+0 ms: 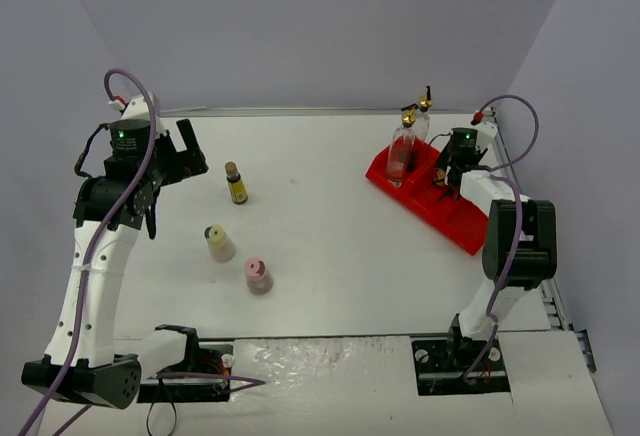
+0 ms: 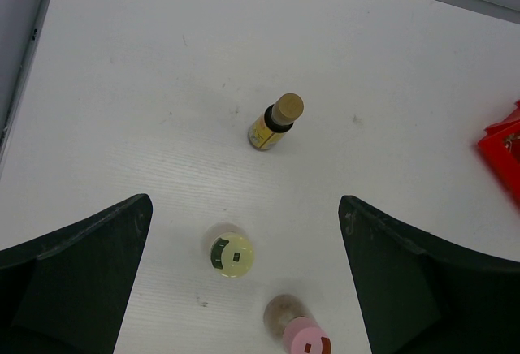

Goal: Organize the condiment bottles

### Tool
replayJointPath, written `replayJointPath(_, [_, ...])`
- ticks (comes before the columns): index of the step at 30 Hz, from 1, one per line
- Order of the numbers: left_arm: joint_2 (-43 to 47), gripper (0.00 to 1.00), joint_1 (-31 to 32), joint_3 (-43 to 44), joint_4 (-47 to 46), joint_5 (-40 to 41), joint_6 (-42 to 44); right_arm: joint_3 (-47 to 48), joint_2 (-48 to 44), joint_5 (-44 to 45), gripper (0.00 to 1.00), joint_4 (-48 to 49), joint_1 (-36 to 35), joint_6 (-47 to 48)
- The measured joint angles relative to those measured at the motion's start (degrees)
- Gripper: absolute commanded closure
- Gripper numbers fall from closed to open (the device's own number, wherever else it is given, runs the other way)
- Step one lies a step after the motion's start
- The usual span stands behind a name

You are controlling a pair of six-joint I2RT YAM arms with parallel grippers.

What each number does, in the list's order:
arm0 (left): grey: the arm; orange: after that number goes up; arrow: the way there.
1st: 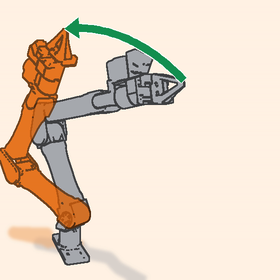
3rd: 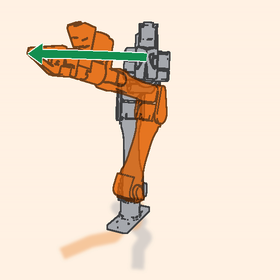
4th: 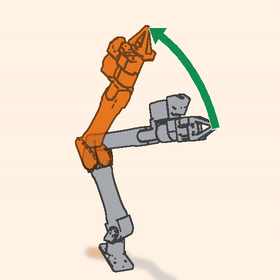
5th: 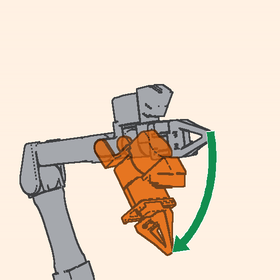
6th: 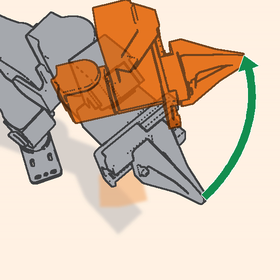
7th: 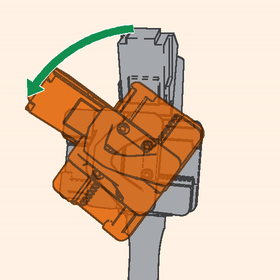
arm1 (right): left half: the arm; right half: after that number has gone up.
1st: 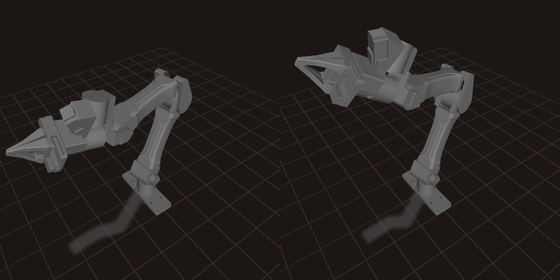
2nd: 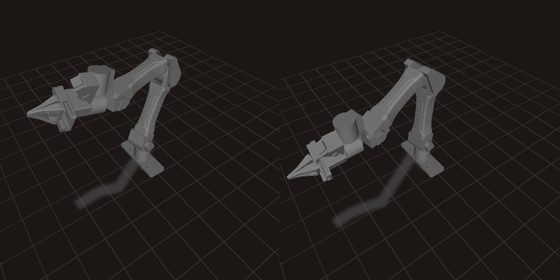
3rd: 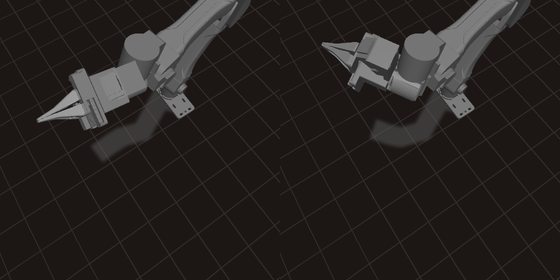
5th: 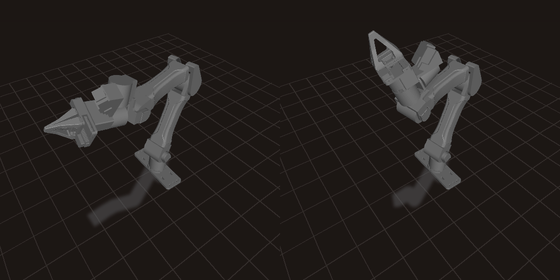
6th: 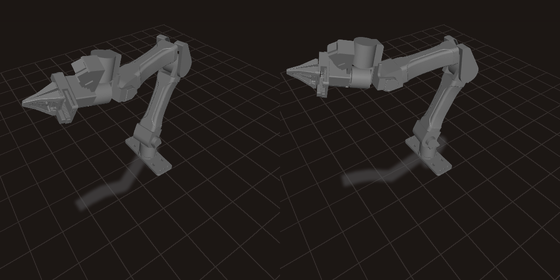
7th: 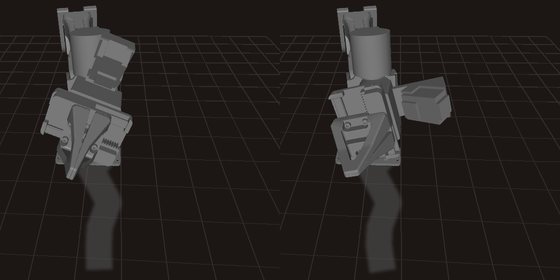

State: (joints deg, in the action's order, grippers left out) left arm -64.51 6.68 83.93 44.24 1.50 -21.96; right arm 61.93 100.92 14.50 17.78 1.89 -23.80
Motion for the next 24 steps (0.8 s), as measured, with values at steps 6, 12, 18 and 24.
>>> replayJointPath(6, [0.0, 0.03, 0.0, 0.0, 0.0, 0.0, 0.0, 1.2, 0.0, 0.4, 0.25, 0.0, -0.2, 0.6])
replayJointPath(12, [0.0, 0.03, 0.0, 0.0, 0.0, 0.0, 0.0, 2.1, -0.2, 1.6, 0.21, -0.4, -0.6, 1.0])
replayJointPath(18, [0.0, 0.03, 0.0, 0.0, 0.0, 0.0, 0.0, 2.1, -3.2, 3.0, 0.19, -4.3, -1.2, 1.1])
replayJointPath(24, [0.0, 0.03, 0.0, 0.0, 0.0, -0.1, 0.0, 1.7, -13.0, 3.5, 0.17, -8.1, -1.4, 0.9])
